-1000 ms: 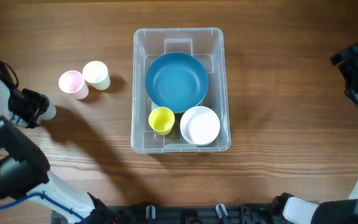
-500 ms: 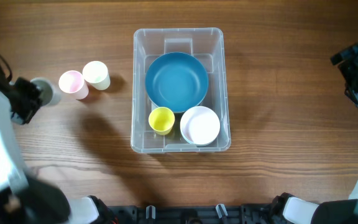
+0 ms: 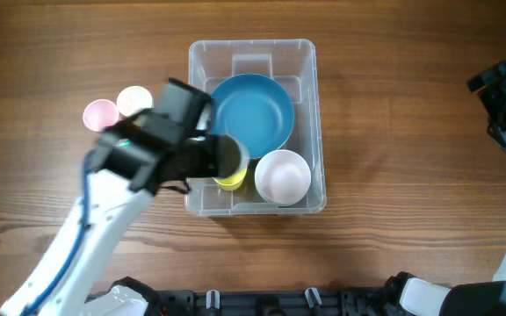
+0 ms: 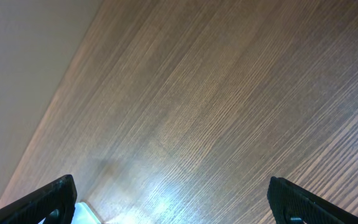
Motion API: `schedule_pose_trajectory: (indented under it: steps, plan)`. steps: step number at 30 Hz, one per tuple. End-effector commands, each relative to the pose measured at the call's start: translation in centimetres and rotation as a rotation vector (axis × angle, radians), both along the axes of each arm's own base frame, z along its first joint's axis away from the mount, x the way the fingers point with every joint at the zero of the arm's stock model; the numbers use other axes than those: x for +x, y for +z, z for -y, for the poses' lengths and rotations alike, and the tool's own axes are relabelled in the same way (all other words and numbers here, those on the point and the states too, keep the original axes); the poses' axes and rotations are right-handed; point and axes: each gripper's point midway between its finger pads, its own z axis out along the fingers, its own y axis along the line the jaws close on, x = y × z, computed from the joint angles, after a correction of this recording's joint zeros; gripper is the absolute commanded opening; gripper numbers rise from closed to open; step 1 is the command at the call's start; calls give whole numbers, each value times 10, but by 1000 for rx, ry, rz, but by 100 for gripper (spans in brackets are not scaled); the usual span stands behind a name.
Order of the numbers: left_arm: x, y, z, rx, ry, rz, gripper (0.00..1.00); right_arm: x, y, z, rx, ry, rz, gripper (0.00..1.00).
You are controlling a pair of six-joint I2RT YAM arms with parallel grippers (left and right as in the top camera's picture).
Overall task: Pack container
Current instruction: 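Grasp the grey cup and lower it into the yellow cup, then release the grey cup and grasp the pink cup with the left gripper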
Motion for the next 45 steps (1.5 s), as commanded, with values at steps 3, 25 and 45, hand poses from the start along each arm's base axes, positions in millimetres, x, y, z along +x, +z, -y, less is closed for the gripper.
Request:
schedule_pose_trajectory:
  steps: [3,25,45]
  plan:
    - [8,-52,6,166,31,-85,4,1,-1,-1,10,-3,2,100]
    - [39,-14,-10,117,149,12,70,1,-1,-1,10,-3,2,100]
    - [116,-88,-267,-16,917,-128,58,1,-1,-1,10,-3,2,100]
